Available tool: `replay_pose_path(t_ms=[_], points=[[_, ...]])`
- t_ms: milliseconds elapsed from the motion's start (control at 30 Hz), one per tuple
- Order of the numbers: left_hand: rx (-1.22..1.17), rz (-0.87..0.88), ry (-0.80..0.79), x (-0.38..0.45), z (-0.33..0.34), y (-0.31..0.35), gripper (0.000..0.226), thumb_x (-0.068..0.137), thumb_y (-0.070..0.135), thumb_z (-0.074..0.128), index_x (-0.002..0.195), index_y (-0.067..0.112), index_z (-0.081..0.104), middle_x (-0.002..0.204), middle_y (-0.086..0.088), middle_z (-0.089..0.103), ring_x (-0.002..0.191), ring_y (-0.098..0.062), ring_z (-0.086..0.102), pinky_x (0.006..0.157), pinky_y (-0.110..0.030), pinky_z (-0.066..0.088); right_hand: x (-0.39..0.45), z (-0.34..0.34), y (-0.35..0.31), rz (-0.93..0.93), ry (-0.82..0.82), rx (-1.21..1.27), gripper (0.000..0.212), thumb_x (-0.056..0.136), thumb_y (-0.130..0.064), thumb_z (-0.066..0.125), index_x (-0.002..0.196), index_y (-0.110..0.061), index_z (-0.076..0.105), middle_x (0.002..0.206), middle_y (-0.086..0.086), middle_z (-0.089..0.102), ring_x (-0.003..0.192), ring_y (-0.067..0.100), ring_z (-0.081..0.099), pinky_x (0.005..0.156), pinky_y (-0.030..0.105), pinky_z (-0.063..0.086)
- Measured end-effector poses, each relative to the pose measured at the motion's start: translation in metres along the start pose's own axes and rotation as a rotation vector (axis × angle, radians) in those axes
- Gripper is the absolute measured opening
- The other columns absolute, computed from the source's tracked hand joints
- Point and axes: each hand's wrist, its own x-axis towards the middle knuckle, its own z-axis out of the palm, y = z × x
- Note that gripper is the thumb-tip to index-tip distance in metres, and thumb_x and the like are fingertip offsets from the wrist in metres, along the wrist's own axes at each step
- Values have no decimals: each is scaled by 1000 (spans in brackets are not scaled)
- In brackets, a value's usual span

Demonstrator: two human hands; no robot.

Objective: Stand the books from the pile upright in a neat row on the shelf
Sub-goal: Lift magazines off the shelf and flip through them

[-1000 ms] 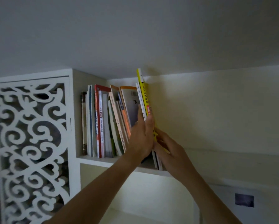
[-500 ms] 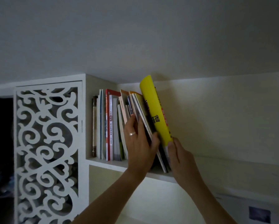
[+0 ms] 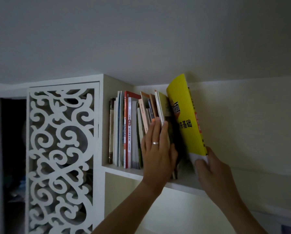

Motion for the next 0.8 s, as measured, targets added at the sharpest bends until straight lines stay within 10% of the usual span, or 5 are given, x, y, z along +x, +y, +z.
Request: replay_pose_path(t_ms=[200,467,633,800], points=[[-125,251,-92,-2,-6,5,63,105,42,52,160,20,32,170,-3,25,158,-23,21,126,-53,21,3,10,-8,75,10,32,24,102,-43,49,118,-30,61,87,-10,69,72,2,64,57,10,41],[-230,121,-128,-1,-7,3,59,112,43,37,161,12,30,151,-3,56,142,-14,50,124,-44,28,1,20,-22,64,44,4,33,85,-59,53,103,-31,57,76,-14,64,61,2,63,52,8,44],[-160,195,-109,-3,-3,3,53,107,32,52,157,19,38,170,1,28,153,-17,33,126,-44,23,3,25,-18,63,89,4,23,83,-56,58,85,-33,59,71,-11,67,65,5,64,56,13,41],[-147,193,-93,-1,-6,6,55,105,39,46,156,20,43,172,-9,18,159,-26,17,125,-51,23,2,23,-18,85,52,24,26,97,-50,53,107,-30,67,84,-11,71,77,5,67,63,17,44]])
